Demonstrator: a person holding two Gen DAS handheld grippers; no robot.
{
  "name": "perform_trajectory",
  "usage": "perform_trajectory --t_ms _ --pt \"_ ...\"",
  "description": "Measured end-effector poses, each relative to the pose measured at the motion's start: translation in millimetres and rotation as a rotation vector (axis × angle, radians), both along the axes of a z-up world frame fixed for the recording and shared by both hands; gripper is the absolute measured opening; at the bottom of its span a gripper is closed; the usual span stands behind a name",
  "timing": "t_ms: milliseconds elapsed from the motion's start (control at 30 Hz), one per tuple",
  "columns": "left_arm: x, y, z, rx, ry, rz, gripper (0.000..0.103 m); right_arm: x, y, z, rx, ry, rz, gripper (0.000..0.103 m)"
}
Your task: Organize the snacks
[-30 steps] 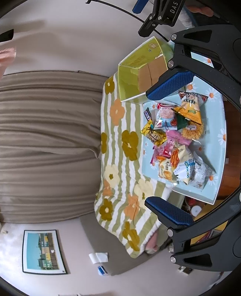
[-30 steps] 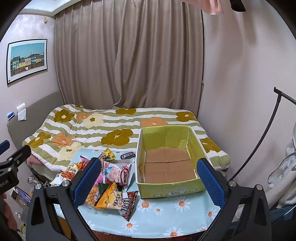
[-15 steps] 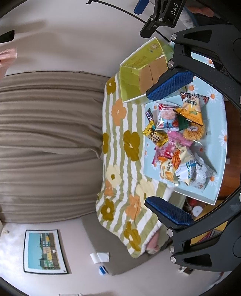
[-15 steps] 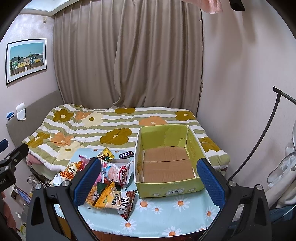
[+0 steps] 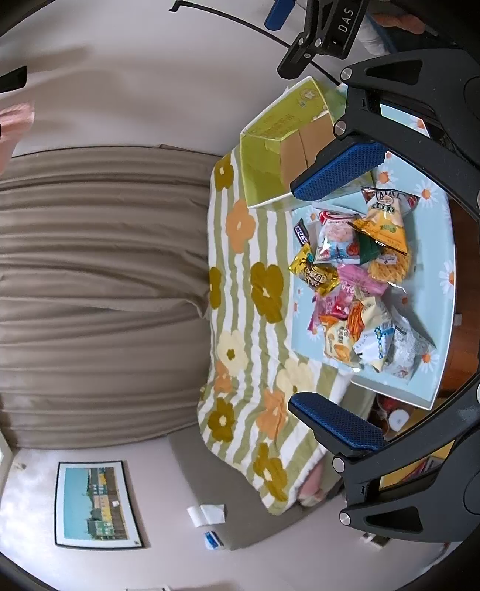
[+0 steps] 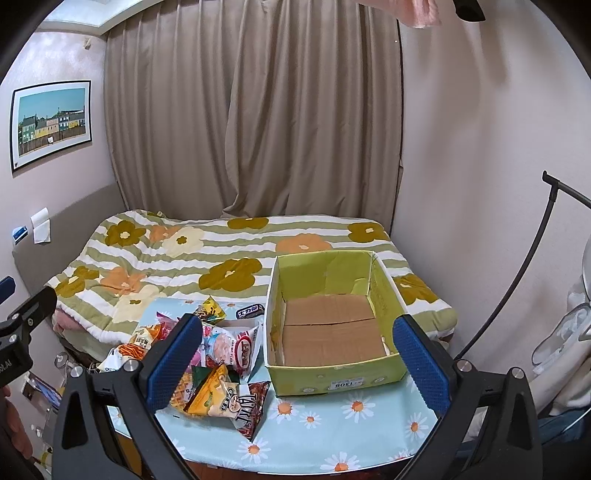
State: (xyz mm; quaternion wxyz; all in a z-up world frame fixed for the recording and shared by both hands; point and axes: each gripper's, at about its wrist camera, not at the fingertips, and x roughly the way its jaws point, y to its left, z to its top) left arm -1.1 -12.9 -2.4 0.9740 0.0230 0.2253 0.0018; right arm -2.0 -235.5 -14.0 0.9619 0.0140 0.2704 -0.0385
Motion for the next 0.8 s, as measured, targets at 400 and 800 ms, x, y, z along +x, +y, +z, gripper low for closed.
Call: perform_trajectory --t_ms 400,800 --pt "1.2 4.3 -2.6 -0.021 0.023 0.006 0.103 1.2 -2.3 1.4 0.0 0.0 -0.001 0.103" --pt "0.3 5.2 -4.0 -0.031 0.031 0.006 0.103 1.3 -4.3 0.8 0.001 0.0 0.0 0.103"
